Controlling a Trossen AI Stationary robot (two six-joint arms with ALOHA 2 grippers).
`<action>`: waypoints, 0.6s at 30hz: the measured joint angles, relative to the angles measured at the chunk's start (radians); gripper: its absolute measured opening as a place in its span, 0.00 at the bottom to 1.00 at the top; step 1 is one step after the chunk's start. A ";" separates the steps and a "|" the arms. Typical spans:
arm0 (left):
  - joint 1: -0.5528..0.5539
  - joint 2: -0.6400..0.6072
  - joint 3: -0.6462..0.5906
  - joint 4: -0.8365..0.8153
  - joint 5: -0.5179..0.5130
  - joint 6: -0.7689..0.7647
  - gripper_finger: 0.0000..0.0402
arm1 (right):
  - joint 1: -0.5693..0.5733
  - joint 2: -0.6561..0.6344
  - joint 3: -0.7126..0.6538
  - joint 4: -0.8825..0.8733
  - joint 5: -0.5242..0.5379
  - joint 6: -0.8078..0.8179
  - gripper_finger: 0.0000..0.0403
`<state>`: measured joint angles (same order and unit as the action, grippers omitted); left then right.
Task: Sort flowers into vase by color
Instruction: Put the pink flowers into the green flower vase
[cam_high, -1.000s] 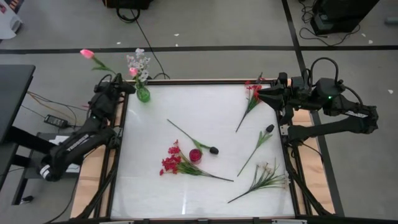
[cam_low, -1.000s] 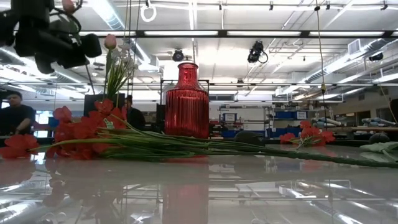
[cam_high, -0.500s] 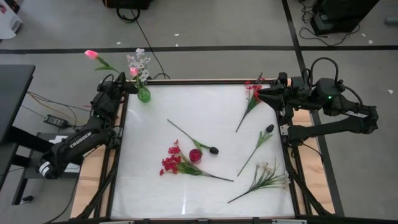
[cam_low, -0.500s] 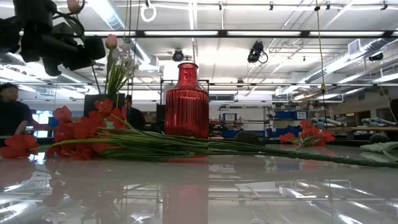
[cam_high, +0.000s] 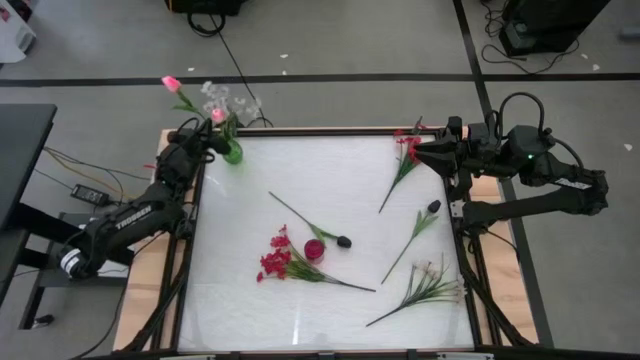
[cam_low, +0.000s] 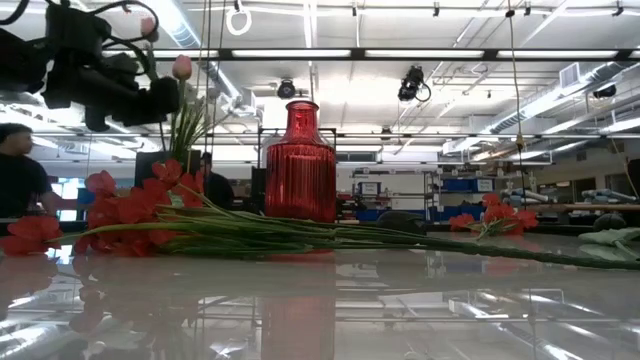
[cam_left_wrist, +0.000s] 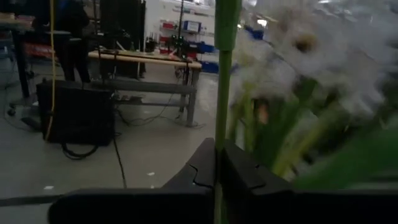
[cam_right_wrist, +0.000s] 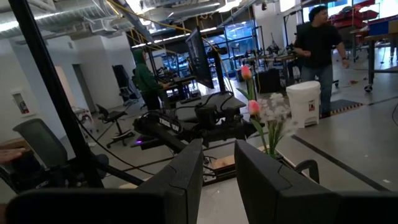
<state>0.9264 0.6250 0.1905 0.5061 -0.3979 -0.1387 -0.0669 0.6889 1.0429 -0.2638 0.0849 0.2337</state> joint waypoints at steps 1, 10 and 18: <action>-0.001 0.004 0.000 -0.001 0.001 0.017 0.06 | 0.000 0.000 0.000 0.000 0.000 0.000 0.26; -0.022 0.001 0.006 -0.045 0.004 0.048 0.36 | 0.000 0.000 0.000 0.000 0.000 0.000 0.26; -0.040 -0.026 0.143 -0.408 0.020 0.002 0.59 | 0.000 0.000 0.000 0.000 0.000 0.000 0.26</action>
<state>0.8860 0.5991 0.3340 0.0982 -0.3777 -0.1366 -0.0669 0.6888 1.0431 -0.2638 0.0849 0.2337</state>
